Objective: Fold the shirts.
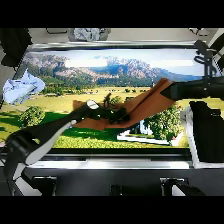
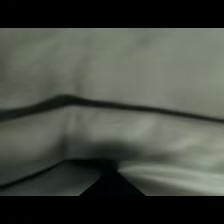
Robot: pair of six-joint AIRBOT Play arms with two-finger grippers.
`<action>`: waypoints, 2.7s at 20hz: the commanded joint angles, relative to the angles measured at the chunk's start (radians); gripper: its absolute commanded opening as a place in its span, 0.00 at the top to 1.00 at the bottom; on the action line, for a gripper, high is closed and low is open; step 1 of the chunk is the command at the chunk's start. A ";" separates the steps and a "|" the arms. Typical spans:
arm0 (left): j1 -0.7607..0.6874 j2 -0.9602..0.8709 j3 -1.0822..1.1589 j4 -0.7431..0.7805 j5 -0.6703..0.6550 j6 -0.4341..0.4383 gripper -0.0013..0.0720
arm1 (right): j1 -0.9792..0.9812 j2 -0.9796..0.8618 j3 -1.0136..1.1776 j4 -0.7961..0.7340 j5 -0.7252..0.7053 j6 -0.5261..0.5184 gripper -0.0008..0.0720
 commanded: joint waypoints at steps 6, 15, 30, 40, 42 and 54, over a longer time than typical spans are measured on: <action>0.025 0.046 0.003 -0.076 0.076 0.110 0.95 | 0.005 0.031 0.000 0.051 -0.089 0.048 0.93; 0.670 0.601 -0.003 0.467 -0.140 -0.015 0.95 | 0.539 -0.295 0.000 0.095 -0.555 0.118 0.93; 0.868 0.862 -0.005 0.479 -0.187 0.019 0.95 | 0.406 -0.412 0.000 -0.166 -0.412 0.130 0.03; 0.851 0.860 -0.021 0.523 -0.247 0.019 0.95 | 0.143 -0.453 -0.365 0.098 -0.391 0.061 0.12; 0.851 0.860 -0.021 0.523 -0.246 0.018 0.95 | 0.168 -0.497 -0.365 0.159 -0.391 0.043 0.17; 0.851 0.859 -0.021 0.523 -0.246 0.031 0.95 | 0.110 -0.448 -0.108 0.181 -0.211 -0.154 0.93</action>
